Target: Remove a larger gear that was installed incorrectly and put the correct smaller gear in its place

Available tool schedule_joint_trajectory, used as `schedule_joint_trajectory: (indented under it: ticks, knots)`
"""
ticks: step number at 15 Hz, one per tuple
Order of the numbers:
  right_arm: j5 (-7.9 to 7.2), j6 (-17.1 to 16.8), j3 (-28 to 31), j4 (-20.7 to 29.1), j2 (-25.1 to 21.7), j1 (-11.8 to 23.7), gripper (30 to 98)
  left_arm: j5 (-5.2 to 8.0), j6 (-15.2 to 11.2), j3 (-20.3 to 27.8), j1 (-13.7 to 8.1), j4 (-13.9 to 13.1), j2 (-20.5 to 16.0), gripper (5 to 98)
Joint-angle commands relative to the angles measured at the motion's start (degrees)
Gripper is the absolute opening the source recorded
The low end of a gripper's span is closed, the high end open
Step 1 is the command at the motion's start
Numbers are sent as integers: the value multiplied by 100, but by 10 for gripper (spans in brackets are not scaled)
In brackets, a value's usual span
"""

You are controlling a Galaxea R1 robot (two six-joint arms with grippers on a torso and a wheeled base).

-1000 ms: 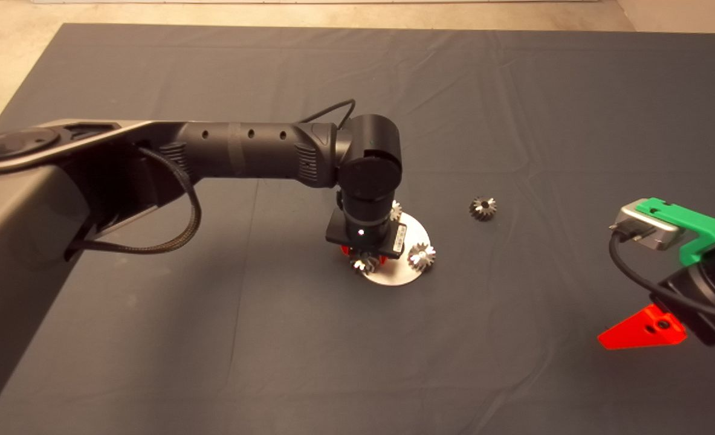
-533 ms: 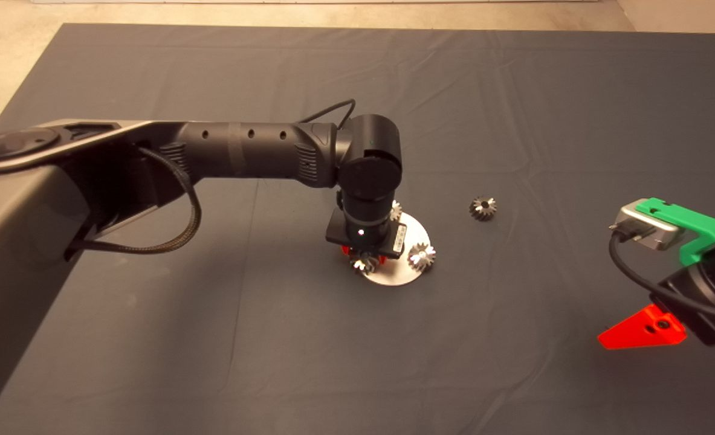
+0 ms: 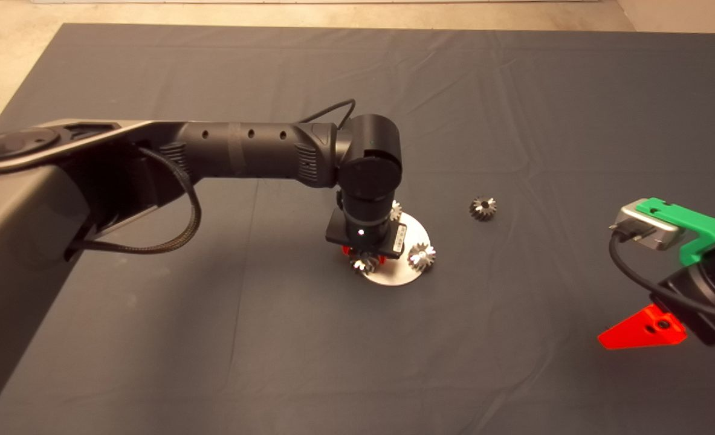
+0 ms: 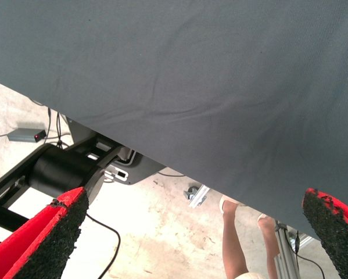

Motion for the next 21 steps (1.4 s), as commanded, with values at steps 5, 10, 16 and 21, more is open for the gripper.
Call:
schedule_joint_trajectory:
  ticks: [5, 10, 16, 21]
  knots:
    - [1, -14, 19, 173, -19, 117, 977, 733, -306, 226, -561, -414, 40, 439]
    - [1, -14, 28, 173, -19, 117, 977, 733, -447, 323, -763, -546, 32, 439]
    - [1, -14, 28, 173, -19, 117, 977, 733, -778, 759, -886, -625, -257, 438]
    - [1, -14, 28, 173, -19, 117, 977, 733, -1513, 2057, -868, -634, -1219, 438]
